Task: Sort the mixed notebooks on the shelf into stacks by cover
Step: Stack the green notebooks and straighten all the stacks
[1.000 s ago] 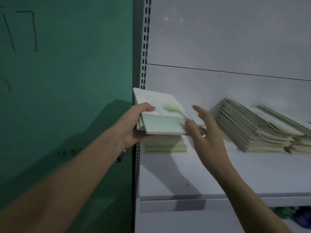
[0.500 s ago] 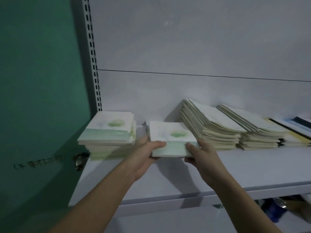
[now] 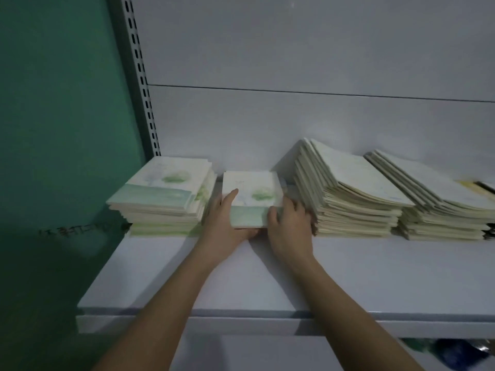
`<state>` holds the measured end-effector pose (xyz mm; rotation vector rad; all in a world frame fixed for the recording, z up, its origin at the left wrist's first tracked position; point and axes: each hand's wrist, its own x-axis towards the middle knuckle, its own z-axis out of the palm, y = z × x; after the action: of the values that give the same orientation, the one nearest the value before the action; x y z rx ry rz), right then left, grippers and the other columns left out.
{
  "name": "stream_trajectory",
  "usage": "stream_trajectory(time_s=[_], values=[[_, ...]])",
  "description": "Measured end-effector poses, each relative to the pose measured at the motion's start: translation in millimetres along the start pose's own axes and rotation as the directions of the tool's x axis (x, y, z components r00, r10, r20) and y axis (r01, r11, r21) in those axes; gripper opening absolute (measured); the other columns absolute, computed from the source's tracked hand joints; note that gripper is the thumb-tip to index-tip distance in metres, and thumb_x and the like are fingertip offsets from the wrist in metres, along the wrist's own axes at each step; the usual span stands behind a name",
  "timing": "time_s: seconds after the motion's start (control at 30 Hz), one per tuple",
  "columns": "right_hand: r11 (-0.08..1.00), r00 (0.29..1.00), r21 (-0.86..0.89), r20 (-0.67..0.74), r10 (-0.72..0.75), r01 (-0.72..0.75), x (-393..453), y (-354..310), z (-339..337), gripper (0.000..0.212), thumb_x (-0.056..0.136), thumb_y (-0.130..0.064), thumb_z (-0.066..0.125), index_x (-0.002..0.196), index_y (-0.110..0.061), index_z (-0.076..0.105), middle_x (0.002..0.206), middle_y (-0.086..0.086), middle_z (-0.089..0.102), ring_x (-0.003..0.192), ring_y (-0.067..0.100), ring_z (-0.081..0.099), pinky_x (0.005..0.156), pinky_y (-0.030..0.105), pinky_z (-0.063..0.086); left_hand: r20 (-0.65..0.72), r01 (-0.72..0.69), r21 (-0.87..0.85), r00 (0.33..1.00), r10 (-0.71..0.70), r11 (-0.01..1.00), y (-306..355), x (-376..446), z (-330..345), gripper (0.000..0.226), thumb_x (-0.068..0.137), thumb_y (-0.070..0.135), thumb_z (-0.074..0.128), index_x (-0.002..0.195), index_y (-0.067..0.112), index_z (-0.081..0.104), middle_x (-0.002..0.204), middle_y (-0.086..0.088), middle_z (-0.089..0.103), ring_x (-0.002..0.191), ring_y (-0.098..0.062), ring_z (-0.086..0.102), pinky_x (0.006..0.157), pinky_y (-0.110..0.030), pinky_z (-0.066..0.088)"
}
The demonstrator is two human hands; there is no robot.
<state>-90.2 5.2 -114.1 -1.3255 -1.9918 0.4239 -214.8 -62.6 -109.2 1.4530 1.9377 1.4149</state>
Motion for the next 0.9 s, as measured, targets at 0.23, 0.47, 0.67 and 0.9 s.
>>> stream_trajectory(time_s=[0.23,0.47,0.67,0.9], values=[[0.984,0.997,0.166,0.047,0.062,-0.069,2,10,1,0.043,0.098,-0.033,0.047,0.134,-0.009,0.045,0.128,0.016,0.049,0.116,0.034,0.047,0.092,0.037,0.036,0.031,0.032,-0.014,0.999,-0.032,0.999,-8,0,-4,0.096,0.069,0.023,0.087,0.149,0.023,0.033,0.141,0.015,0.036,0.126,0.0,0.036,0.093,-0.006,0.031],[0.97,0.998,0.233,0.03,0.06,-0.066,5,15,1,0.042,0.095,-0.025,0.051,0.132,-0.008,0.045,0.124,0.014,0.05,0.114,0.03,0.046,0.088,0.033,0.038,0.063,0.074,-0.073,0.996,-0.069,0.995,-4,3,1,0.084,0.08,0.013,0.077,0.15,0.018,0.03,0.129,0.013,0.045,0.115,-0.004,0.047,0.072,0.006,0.035],[0.968,1.0,0.25,-0.008,0.024,-0.021,16,22,6,0.033,0.095,-0.025,0.049,0.124,-0.01,0.053,0.118,0.011,0.059,0.108,0.03,0.054,0.086,0.035,0.043,0.002,0.01,0.096,1.0,-0.011,0.995,0,0,7,0.072,0.084,0.027,0.075,0.145,0.014,0.039,0.123,0.012,0.047,0.101,0.006,0.042,0.074,0.001,0.03],[0.967,0.999,0.254,0.034,-0.014,0.005,18,26,8,0.035,0.097,-0.028,0.045,0.13,-0.015,0.05,0.121,0.009,0.06,0.112,0.031,0.055,0.09,0.038,0.045,0.01,0.029,0.106,0.999,-0.03,0.994,-4,0,5,0.061,0.084,0.013,0.074,0.138,0.015,0.046,0.096,0.03,0.047,0.082,0.017,0.049,0.068,0.003,0.035]])
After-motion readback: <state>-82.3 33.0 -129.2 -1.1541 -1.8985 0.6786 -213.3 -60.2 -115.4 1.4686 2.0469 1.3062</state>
